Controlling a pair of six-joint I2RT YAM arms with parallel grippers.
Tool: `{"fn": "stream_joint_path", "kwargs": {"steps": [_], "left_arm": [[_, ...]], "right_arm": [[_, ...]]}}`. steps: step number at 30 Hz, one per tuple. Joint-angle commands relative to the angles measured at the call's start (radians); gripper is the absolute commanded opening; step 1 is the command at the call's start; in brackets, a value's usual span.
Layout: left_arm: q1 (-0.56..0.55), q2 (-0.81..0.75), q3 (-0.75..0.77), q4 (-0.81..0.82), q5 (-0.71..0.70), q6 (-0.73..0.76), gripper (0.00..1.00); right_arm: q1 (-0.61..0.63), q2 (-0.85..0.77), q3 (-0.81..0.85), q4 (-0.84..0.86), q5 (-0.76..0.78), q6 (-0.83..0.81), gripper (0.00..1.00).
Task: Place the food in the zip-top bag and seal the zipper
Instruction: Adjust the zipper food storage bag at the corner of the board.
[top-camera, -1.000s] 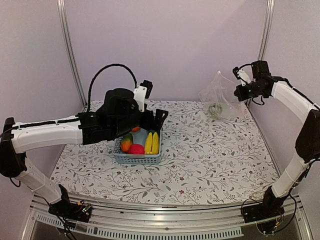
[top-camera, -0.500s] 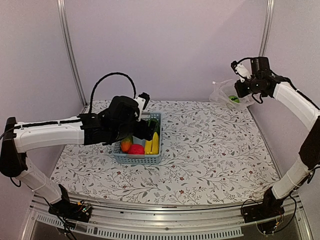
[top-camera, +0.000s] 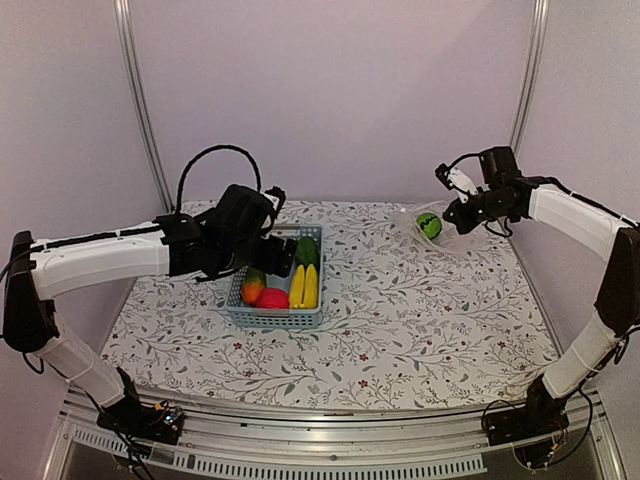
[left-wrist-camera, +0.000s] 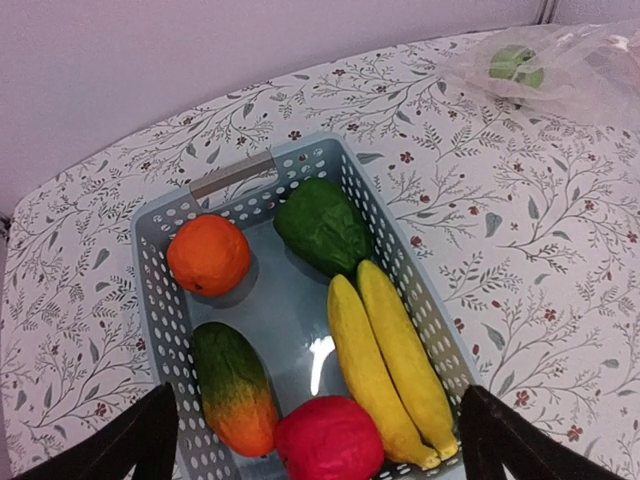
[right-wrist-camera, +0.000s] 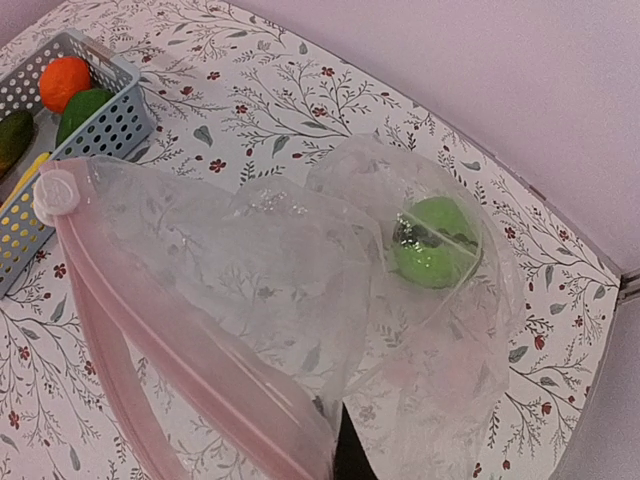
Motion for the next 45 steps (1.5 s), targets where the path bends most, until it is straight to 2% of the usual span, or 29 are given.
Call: {"fn": "stream_joint_path", "kwargs": {"steps": [1,8,17,25,33,37,41,45], "left_arm": [[0.062,0.064,0.087,-0.138,0.093,-0.002,0.98],[0.145,0.170,0.175,-0.275,0.230,-0.075,0.98],[0.160,0.230,0.227,-0.392,0.286,-0.071,0.96],[0.161,0.221,0.187,-0.441,0.323,-0.059,0.94],[0.155,0.222,0.133,-0.416,0.331,-0.086,0.90],[0.137,0.202,0.128,-0.378,0.322,-0.082,0.90],[0.080,0.174,0.180,-0.305,0.240,-0.090,0.90],[-0.004,0.135,0.132,0.056,0.194,-0.155,0.90]], "right_arm": [[-0.001,-0.044,-0.075,0.025,-0.052,-0.028,0.00],[-0.001,-0.072,-0.129,0.059,-0.053,-0.047,0.00],[-0.002,-0.053,-0.148,0.064,-0.055,-0.052,0.00],[-0.002,-0.064,-0.156,0.071,-0.038,-0.057,0.00],[-0.002,-0.070,-0.170,0.099,0.018,-0.063,0.00],[-0.002,-0.072,-0.171,0.104,0.016,-0.065,0.00],[-0.005,-0.075,-0.179,0.111,0.016,-0.064,0.00],[-0.001,-0.069,-0.163,0.122,-0.028,-0.038,0.00]]}}
